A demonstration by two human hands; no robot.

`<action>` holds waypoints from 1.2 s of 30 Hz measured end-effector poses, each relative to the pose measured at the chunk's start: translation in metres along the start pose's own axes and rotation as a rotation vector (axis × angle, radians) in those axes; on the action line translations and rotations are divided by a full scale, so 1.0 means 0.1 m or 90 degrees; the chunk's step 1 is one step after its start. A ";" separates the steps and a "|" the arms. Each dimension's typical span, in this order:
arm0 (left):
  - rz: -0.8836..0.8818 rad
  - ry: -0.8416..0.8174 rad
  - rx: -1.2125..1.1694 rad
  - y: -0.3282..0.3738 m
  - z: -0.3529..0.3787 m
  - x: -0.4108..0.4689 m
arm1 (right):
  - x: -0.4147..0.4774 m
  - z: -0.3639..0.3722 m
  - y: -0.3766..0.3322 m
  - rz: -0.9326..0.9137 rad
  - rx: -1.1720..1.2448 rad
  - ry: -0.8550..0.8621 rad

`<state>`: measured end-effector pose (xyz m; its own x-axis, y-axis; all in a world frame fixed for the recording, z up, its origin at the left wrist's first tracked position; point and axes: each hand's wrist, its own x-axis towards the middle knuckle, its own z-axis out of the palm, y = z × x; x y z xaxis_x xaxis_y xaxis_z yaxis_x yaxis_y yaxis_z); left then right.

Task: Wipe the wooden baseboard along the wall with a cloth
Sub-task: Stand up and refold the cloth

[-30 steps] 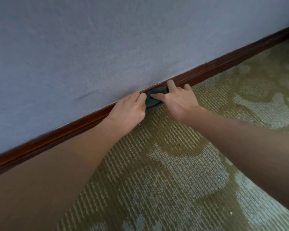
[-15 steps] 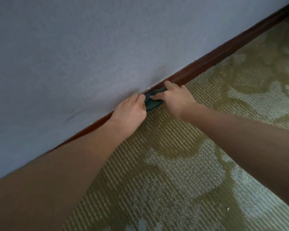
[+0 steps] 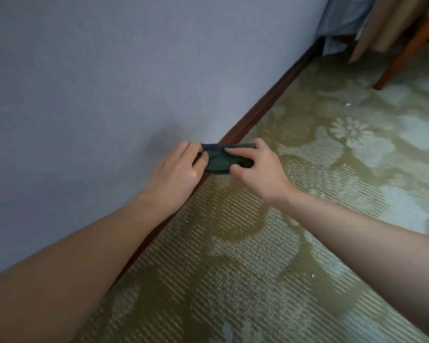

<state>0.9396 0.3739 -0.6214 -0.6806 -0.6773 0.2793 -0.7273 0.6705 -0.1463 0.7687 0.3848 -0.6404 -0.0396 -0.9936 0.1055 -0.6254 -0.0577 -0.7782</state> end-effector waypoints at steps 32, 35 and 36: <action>-0.160 0.174 -0.861 2.06 -7.22 4.74 | -0.16 -7.68 -4.24 0.071 0.563 0.454; -0.138 0.217 -0.825 2.24 -7.59 5.14 | -0.08 -8.17 -4.36 0.045 0.557 0.496; -0.133 0.226 -0.824 2.31 -7.67 5.26 | -0.06 -8.32 -4.37 0.038 0.556 0.504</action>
<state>0.4814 0.4045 0.2200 -0.3665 -0.8188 0.4419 -0.0770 0.5000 0.8626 0.3935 0.4961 0.2143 -0.7151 -0.6781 0.1695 0.1278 -0.3653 -0.9221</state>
